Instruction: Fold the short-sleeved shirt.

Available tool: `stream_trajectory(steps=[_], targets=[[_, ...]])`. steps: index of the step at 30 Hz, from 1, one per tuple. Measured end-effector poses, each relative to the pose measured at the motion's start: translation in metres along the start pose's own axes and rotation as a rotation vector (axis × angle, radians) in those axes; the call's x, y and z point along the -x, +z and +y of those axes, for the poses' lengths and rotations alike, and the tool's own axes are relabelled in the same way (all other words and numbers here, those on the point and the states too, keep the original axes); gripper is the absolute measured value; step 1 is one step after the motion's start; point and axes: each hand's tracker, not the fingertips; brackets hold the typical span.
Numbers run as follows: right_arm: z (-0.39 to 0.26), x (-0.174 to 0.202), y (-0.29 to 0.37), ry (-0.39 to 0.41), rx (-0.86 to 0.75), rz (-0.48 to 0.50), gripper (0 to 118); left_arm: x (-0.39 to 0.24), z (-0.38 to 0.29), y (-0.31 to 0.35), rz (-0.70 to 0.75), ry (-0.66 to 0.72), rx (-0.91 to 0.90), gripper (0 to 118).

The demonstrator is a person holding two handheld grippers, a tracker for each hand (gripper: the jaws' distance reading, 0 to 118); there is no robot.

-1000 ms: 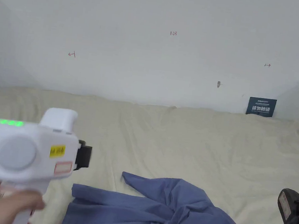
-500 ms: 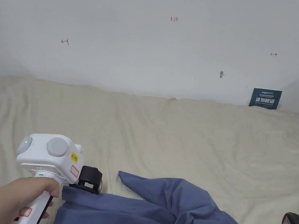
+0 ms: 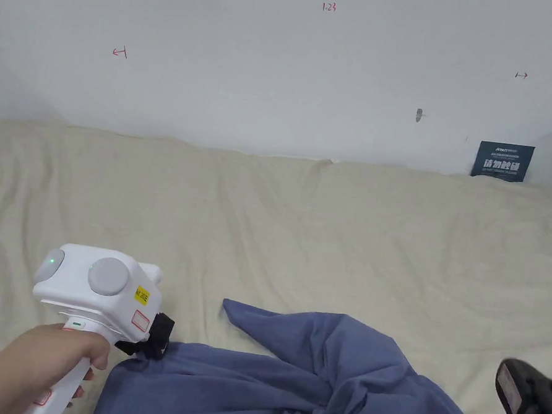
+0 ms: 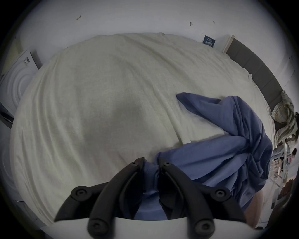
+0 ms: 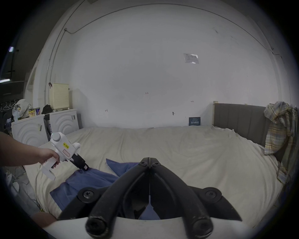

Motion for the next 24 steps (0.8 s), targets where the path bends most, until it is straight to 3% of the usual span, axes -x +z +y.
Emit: stream_trajectory(steps=[3, 6, 7, 8, 10, 11, 12, 13, 16, 20, 22, 24], targets=[[0.034, -0.009, -0.039, -0.009, 0.003, 0.07, 0, 0.004, 0.0, 0.01, -0.028, 0.04, -0.042, 16], [0.068, -0.015, -0.13, 0.064, 0.374, 0.131, 0, 0.003, -0.005, 0.019, -0.039, 0.046, -0.059, 15], [0.068, -0.02, -0.167, 0.028, 0.516, 0.2, 0, 0.003, -0.007, 0.021, -0.044, 0.039, -0.058, 15], [0.064, -0.024, -0.203, -0.02, 0.647, 0.208, 0, 0.003, -0.01, 0.022, -0.045, 0.028, -0.056, 15], [0.05, -0.03, -0.261, -0.075, 0.845, 0.147, 2, -0.001, -0.019, 0.027, -0.045, 0.027, -0.061, 15], [0.04, -0.034, -0.286, -0.101, 0.942, 0.148, 26, -0.003, -0.024, 0.03, -0.051, 0.034, -0.063, 15], [0.03, -0.037, -0.305, -0.151, 1.003, 0.152, 76, -0.002, -0.027, 0.031, -0.058, 0.044, -0.064, 15], [0.014, -0.039, -0.322, -0.198, 1.068, 0.129, 96, -0.002, -0.029, 0.032, -0.065, 0.053, -0.064, 15], [-0.012, -0.038, -0.353, -0.21, 1.102, 0.026, 96, -0.002, -0.03, 0.033, -0.074, 0.049, -0.061, 15], [-0.04, -0.03, -0.374, -0.196, 1.117, 0.009, 94, -0.002, -0.031, 0.032, -0.069, 0.022, -0.049, 15], [-0.045, -0.02, -0.37, -0.131, 1.152, 0.003, 59, 0.0, -0.031, 0.029, -0.068, 0.023, -0.04, 15], [-0.036, -0.015, -0.361, 0.034, 1.053, -0.02, 2, 0.001, -0.032, 0.028, -0.068, 0.021, -0.043, 15]])
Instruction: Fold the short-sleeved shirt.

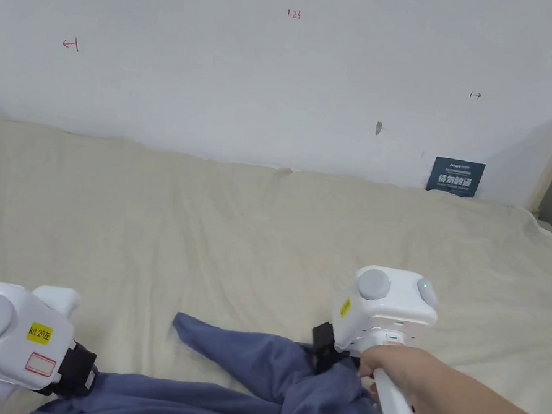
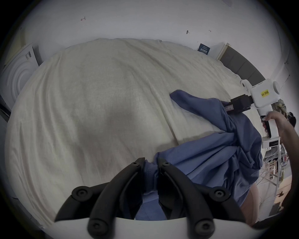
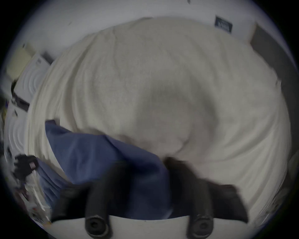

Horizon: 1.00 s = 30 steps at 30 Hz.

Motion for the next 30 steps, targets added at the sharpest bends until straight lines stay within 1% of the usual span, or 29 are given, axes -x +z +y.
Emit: stream_trajectory(steps=[1, 2, 3, 4, 5, 6, 9, 11, 12, 16, 17, 20, 22, 24, 26, 30], targets=[[0.0, -0.009, 0.007, -0.015, -0.026, 0.076, 2, 0.0, 0.0, 0.0, -0.001, -0.001, 0.003, 15], [0.0, -0.016, 0.015, -0.048, -0.033, 0.095, 2, 0.001, 0.0, -0.001, 0.0, 0.0, 0.007, 15], [-0.003, -0.024, 0.022, -0.105, -0.041, 0.139, 2, 0.002, 0.0, -0.002, 0.002, 0.0, 0.011, 15], [-0.004, -0.033, 0.03, -0.139, -0.056, 0.174, 2, 0.002, 0.0, -0.002, 0.002, -0.001, 0.012, 15], [-0.006, -0.033, 0.043, -0.159, -0.08, 0.209, 2, 0.001, 0.0, 0.001, 0.005, -0.002, 0.011, 15], [-0.01, -0.035, 0.056, -0.148, -0.109, 0.219, 2, 0.002, 0.0, 0.003, 0.01, -0.001, 0.007, 15], [-0.023, -0.041, 0.105, -0.074, -0.179, 0.252, 2, -0.002, 0.0, 0.021, 0.014, 0.004, -0.014, 15], [-0.034, -0.049, 0.142, -0.048, -0.232, 0.24, 2, -0.008, 0.001, 0.04, 0.024, -0.004, -0.033, 15], [-0.04, -0.055, 0.159, -0.052, -0.259, 0.232, 2, -0.011, 0.003, 0.051, 0.035, -0.014, -0.045, 15], [-0.059, -0.084, 0.227, -0.105, -0.327, 0.24, 2, -0.021, 0.013, 0.106, 0.065, -0.06, -0.139, 15], [-0.069, -0.089, 0.249, -0.127, -0.369, 0.227, 2, -0.023, 0.016, 0.123, 0.078, -0.063, -0.179, 15], [-0.078, -0.101, 0.296, -0.158, -0.403, 0.221, 2, -0.033, 0.024, 0.163, 0.093, -0.055, -0.278, 15], [-0.077, -0.111, 0.32, -0.178, -0.449, 0.203, 2, -0.039, 0.033, 0.188, 0.098, -0.063, -0.334, 15], [-0.076, -0.111, 0.347, -0.158, -0.494, 0.184, 2, -0.045, 0.042, 0.214, 0.091, -0.06, -0.395, 15], [-0.068, -0.115, 0.373, -0.159, -0.553, 0.167, 2, -0.05, 0.055, 0.239, 0.086, -0.061, -0.46, 15], [-0.046, -0.115, 0.415, -0.167, -0.621, 0.154, 2, -0.062, 0.086, 0.279, 0.137, -0.091, -0.539, 14]])
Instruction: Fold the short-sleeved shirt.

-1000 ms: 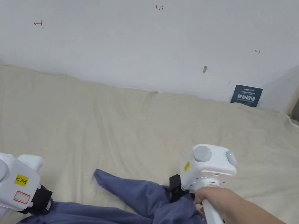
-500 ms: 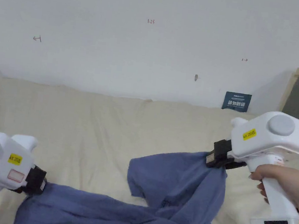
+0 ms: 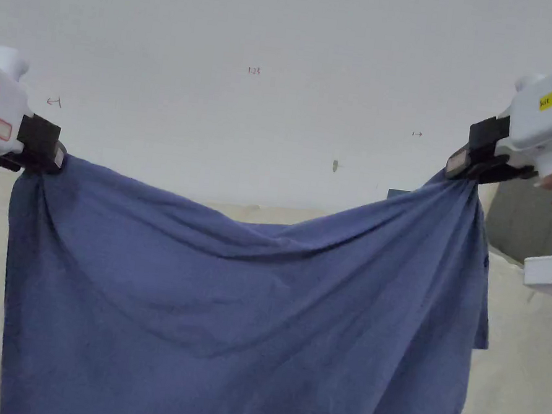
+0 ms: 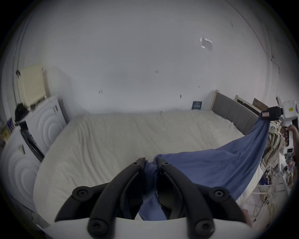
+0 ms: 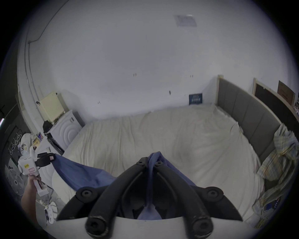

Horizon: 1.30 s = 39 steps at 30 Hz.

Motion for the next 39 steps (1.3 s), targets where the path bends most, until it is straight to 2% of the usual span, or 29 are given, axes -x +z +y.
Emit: stream_trajectory(steps=[10, 16, 20, 24, 26, 28, 30, 37, 39], targets=[[0.096, 0.042, 0.013, 0.067, -0.272, -0.107, 2, 0.007, 0.095, 0.005, 0.102, 0.001, -0.213, 14], [0.105, 0.071, 0.012, 0.112, -0.349, -0.154, 2, 0.013, 0.128, -0.012, 0.145, 0.013, -0.326, 14], [0.092, 0.068, -0.009, 0.084, -0.353, -0.147, 2, 0.015, 0.119, -0.029, 0.162, 0.03, -0.36, 14], [0.043, 0.06, -0.043, 0.095, -0.306, -0.13, 2, 0.016, 0.072, -0.055, 0.128, 0.06, -0.272, 14], [-0.001, 0.052, -0.06, 0.069, -0.257, -0.088, 2, 0.014, 0.031, -0.069, 0.108, 0.063, -0.236, 14], [-0.015, 0.025, -0.106, 0.04, -0.196, -0.043, 2, 0.011, -0.014, -0.075, 0.088, 0.061, -0.197, 14], [-0.056, 0.015, -0.118, 0.051, -0.149, -0.044, 2, 0.008, -0.056, -0.078, 0.051, 0.071, -0.153, 14], [-0.219, -0.003, -0.079, 0.058, -0.188, -0.025, 2, -0.013, -0.194, -0.046, -0.023, 0.116, -0.1, 14], [-0.254, -0.008, -0.059, 0.038, -0.175, 0.023, 2, -0.021, -0.222, -0.028, -0.02, 0.12, -0.103, 14]])
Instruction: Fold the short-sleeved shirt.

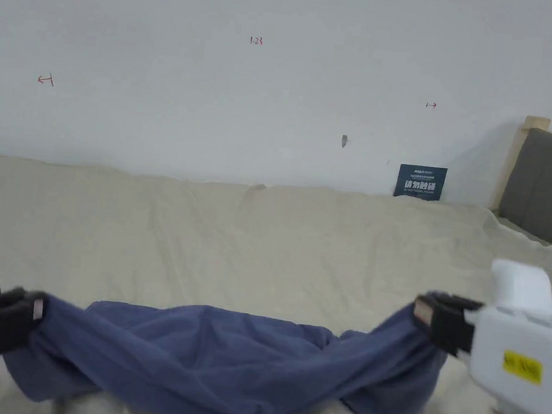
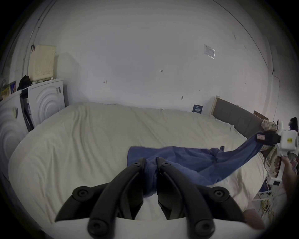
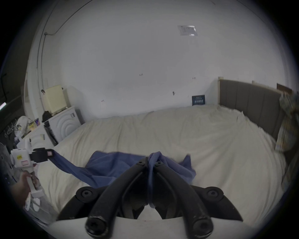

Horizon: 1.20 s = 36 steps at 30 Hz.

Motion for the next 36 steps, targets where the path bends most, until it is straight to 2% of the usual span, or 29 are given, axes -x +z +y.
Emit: stream_trajectory(steps=[2, 4, 6, 9, 12, 16, 18, 20, 22, 24, 25, 26, 27, 28, 29, 30, 31, 32, 33, 35, 36], targets=[[-0.026, 0.0, 0.031, -0.031, -0.016, 0.001, 2, -0.006, -0.018, 0.022, 0.009, 0.001, -0.003, 14], [-0.046, 0.004, 0.06, -0.024, -0.029, -0.006, 2, -0.011, -0.033, 0.049, 0.041, -0.015, -0.037, 14], [-0.054, 0.004, 0.082, 0.001, -0.031, -0.025, 2, -0.01, -0.041, 0.073, 0.064, 0.002, -0.064, 14], [-0.053, 0.006, 0.114, 0.045, -0.024, 0.002, 2, -0.008, -0.042, 0.105, 0.084, 0.012, -0.09, 14], [-0.048, 0.009, 0.136, 0.097, -0.019, 0.022, 2, -0.012, -0.035, 0.129, 0.095, -0.037, -0.107, 14], [-0.048, 0.02, 0.133, 0.187, 0.049, 0.01, 2, -0.023, -0.024, 0.132, 0.112, -0.146, -0.095, 14], [-0.056, 0.018, 0.112, 0.197, 0.131, 0.002, 3, -0.007, -0.035, 0.107, 0.116, -0.158, 0.008, 14], [-0.072, 0.016, 0.075, 0.167, 0.272, -0.002, 4, 0.0, -0.043, 0.072, 0.116, -0.133, 0.161, 14], [-0.095, 0.003, 0.03, 0.082, 0.429, -0.003, 4, 0.012, -0.064, 0.026, 0.073, -0.077, 0.379, 14], [-0.119, -0.007, -0.009, 0.002, 0.561, -0.042, 4, 0.022, -0.087, -0.013, 0.052, -0.052, 0.486, 14], [-0.128, -0.009, -0.021, -0.005, 0.583, -0.094, 5, 0.02, -0.098, -0.026, 0.069, -0.035, 0.526, 14], [-0.133, -0.013, -0.027, -0.025, 0.586, -0.102, 5, 0.022, -0.105, -0.034, 0.072, -0.022, 0.543, 14], [-0.136, -0.015, -0.032, -0.045, 0.599, -0.087, 14, 0.023, -0.111, -0.037, 0.076, -0.014, 0.545, 14], [-0.138, -0.017, -0.03, -0.074, 0.575, -0.067, 31, 0.024, -0.113, -0.038, 0.078, -0.001, 0.521, 19], [-0.137, -0.017, -0.028, -0.118, 0.562, -0.057, 54, 0.022, -0.116, -0.033, 0.07, 0.027, 0.499, 39], [-0.137, -0.017, -0.025, -0.149, 0.556, -0.057, 76, 0.022, -0.117, -0.032, 0.067, 0.05, 0.483, 86], [-0.135, -0.016, -0.022, -0.172, 0.541, -0.053, 81, 0.023, -0.118, -0.031, 0.072, 0.061, 0.477, 116], [-0.13, -0.017, -0.014, -0.163, 0.537, -0.051, 81, 0.026, -0.116, -0.024, 0.076, 0.072, 0.403, 116], [-0.127, -0.017, -0.011, -0.155, 0.519, -0.055, 81, 0.024, -0.113, -0.019, 0.042, 0.084, 0.41, 115], [-0.12, -0.016, 0.004, -0.136, 0.433, -0.085, 81, 0.024, -0.107, -0.011, 0.079, 0.079, 0.432, 115], [-0.114, -0.017, 0.019, -0.123, 0.366, -0.058, 81, 0.023, -0.103, -0.001, 0.079, 0.073, 0.4, 115]])
